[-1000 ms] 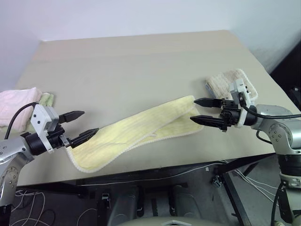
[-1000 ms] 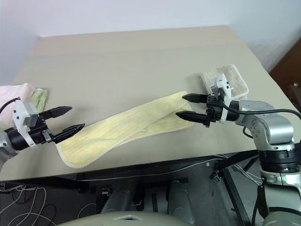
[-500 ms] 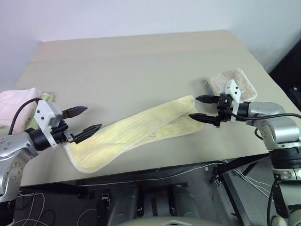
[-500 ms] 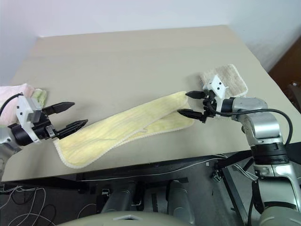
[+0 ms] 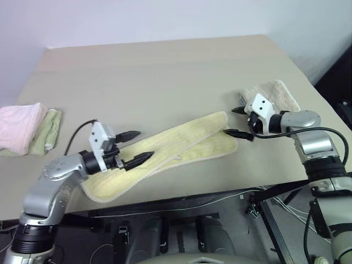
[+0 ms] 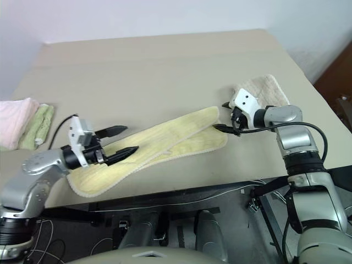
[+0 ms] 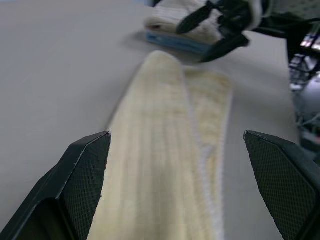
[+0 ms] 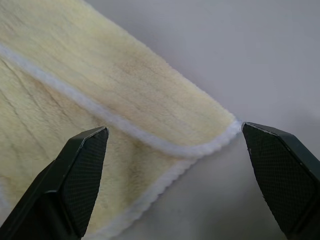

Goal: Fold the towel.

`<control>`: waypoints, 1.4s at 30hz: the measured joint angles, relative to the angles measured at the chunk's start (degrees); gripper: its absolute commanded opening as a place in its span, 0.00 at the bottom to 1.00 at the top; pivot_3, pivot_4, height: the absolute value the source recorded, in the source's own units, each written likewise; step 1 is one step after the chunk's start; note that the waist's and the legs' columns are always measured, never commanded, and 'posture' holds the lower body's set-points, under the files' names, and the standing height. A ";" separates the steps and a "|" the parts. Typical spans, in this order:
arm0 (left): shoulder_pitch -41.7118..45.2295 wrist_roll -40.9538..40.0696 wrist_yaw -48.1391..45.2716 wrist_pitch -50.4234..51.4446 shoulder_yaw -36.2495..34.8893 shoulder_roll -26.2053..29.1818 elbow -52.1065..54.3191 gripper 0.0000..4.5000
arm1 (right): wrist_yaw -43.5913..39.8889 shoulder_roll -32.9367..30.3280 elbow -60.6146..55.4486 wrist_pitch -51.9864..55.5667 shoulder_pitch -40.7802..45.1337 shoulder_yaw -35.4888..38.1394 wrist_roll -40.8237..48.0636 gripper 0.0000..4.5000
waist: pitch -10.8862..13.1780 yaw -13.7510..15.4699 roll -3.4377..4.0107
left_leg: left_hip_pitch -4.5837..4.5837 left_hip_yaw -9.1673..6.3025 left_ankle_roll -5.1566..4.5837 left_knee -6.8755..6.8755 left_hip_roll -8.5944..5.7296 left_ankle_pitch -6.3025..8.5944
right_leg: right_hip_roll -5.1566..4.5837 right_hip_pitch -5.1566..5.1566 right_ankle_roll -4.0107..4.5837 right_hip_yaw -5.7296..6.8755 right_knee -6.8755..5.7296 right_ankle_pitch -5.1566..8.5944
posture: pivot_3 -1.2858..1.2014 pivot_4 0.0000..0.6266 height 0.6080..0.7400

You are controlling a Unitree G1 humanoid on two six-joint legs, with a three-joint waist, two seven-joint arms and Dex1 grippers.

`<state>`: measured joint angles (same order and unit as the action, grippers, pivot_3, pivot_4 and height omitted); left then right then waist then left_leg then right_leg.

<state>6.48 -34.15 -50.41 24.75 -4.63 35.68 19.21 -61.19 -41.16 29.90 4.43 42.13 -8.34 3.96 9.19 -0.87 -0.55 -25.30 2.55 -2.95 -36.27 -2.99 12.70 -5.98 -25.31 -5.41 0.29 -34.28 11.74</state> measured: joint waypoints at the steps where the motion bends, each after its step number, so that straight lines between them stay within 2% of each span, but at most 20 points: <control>1: 0.51 0.11 0.18 0.03 0.57 -0.01 0.01 0.99 | 0.46 0.27 2.09 -1.60 1.29 -0.69 -1.48 1.00 | 0.00 -0.03 0.00 | 0.01 0.00 0.00 -0.01 0.00 0.00 | 0.00 0.01 0.01 0.00 -0.01 0.00 | 0.52 0.24 1.00; 6: 0.68 0.45 0.81 0.07 0.95 0.32 0.73 0.99 | 3.05 1.80 11.22 -7.97 6.24 -3.78 -7.79 1.00 | 0.00 -0.15 0.00 | 0.03 0.00 0.00 -0.01 0.00 0.00 | 0.02 0.02 0.01 -0.01 -0.01 0.01 | 0.52 0.24 1.00; 12: -3.71 0.54 1.12 0.02 -1.52 2.51 4.05 0.99 | 6.26 3.03 19.85 -14.19 9.73 -6.10 -13.04 1.00 | 0.01 -0.24 0.02 | 0.03 0.00 0.02 0.00 0.00 -0.01 | 0.03 0.02 0.03 -0.01 -0.01 0.02 | 0.52 0.24 1.00; 28: -5.37 1.19 2.45 -1.61 -3.24 2.37 4.02 0.99 | 10.33 7.20 28.17 -22.29 14.56 -6.53 -17.06 1.00 | 0.01 -0.35 0.03 | 0.12 -0.01 0.07 0.00 0.00 -0.04 | 0.10 0.08 0.01 0.00 -0.05 0.01 | 0.52 0.24 1.00; 31: -5.67 1.44 3.29 -1.74 -3.95 2.38 4.10 1.00 | 9.23 6.65 29.37 -28.53 14.60 -7.43 -18.41 0.88 | 0.02 -0.19 0.03 | 0.13 -0.01 0.07 -0.02 0.00 -0.04 | 0.11 0.10 0.01 0.03 -0.06 0.01 | 0.52 0.24 1.00; 36: -4.46 1.23 3.42 -1.61 -6.20 3.74 4.23 1.00 | 6.19 6.67 32.20 -33.81 15.47 -7.15 -18.21 0.51 | 0.02 -0.33 0.03 | 0.24 -0.01 0.06 -0.01 0.00 -0.05 | 0.13 0.22 0.01 0.03 -0.06 0.01 | 0.52 0.24 1.00; 42: -4.99 1.19 3.34 -1.69 -6.58 3.73 4.63 1.00 | 7.37 6.99 35.77 -35.55 17.53 -7.13 -18.77 0.04 | 0.02 -0.42 0.04 | 0.39 -0.01 0.07 0.03 0.00 -0.05 | 0.13 0.33 0.02 0.01 -0.06 0.02 | 0.52 0.24 1.00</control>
<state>1.49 -32.96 -47.07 23.05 -11.21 39.41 23.84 -53.81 -34.17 65.67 -31.12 59.66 -15.47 -14.82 9.21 -1.29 -0.51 -24.91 2.54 -2.88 -36.25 -2.99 12.65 -5.85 -24.97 -5.39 0.30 -34.34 11.76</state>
